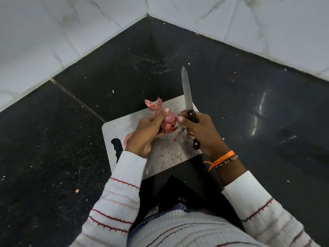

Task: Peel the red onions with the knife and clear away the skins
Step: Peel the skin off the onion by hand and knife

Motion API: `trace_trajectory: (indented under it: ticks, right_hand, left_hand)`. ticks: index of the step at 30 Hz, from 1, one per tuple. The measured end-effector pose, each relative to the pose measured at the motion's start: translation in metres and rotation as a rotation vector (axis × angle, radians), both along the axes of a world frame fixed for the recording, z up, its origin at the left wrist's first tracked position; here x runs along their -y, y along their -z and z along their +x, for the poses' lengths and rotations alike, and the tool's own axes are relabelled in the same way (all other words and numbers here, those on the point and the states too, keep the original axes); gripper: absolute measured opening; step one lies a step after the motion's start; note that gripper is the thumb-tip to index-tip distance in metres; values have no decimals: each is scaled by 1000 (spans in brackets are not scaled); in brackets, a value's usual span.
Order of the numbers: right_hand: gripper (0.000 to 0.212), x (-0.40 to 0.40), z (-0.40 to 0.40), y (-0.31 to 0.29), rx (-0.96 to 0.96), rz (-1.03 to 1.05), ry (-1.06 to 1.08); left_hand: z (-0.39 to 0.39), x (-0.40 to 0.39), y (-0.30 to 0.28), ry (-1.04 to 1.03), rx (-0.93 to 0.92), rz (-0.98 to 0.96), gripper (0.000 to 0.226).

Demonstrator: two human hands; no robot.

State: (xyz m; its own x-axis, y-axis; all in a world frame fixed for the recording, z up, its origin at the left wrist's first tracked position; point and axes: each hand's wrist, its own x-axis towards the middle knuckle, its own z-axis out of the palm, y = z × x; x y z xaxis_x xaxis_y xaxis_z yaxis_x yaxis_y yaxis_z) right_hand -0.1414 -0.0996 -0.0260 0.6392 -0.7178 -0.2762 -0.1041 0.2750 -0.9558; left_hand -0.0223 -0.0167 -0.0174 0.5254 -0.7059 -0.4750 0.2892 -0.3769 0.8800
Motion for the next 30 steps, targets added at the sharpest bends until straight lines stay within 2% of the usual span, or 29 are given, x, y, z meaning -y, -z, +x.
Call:
trace_trajectory:
  ticks: [2, 7, 11, 14, 17, 20, 21, 23, 25, 27, 30]
  right_hand:
    - [16, 4, 0, 2, -35, -46, 33]
    - [7, 19, 4, 13, -246, -328, 50]
    - [14, 24, 6, 20, -323, -463, 57]
    - [13, 16, 8, 20, -266, -416, 110]
    - [16, 1, 8, 18, -169, -289, 178]
    - [8, -12, 8, 15, -67, -253, 147]
    - [7, -15, 9, 15, -43, -254, 118]
    - [19, -17, 12, 16, -27, -291, 87]
    - [23, -16, 16, 18, -35, -325, 95]
    - [19, -13, 19, 20, 10, -277, 103]
    - [2, -7, 24, 21, 72, -172, 123]
  left_hand:
    - [-1, 0, 0, 10, -3, 2, 30]
    - [-1, 0, -1, 39, -69, -25, 30]
    - [2, -1, -1, -1, -150, -60, 29]
    - [4, -2, 3, -58, -189, -81, 29]
    - [3, -2, 7, -138, -257, -114, 40]
    - [1, 0, 11, -195, -303, -140, 39]
    - [0, 1, 11, -208, -292, -136, 44]
    - [-1, 3, 12, -201, -193, -74, 52]
    - [-2, 4, 12, -143, -58, -4, 50]
    - [-2, 4, 11, -94, 25, 9, 44]
    - [-5, 2, 10, -49, 96, -10, 35]
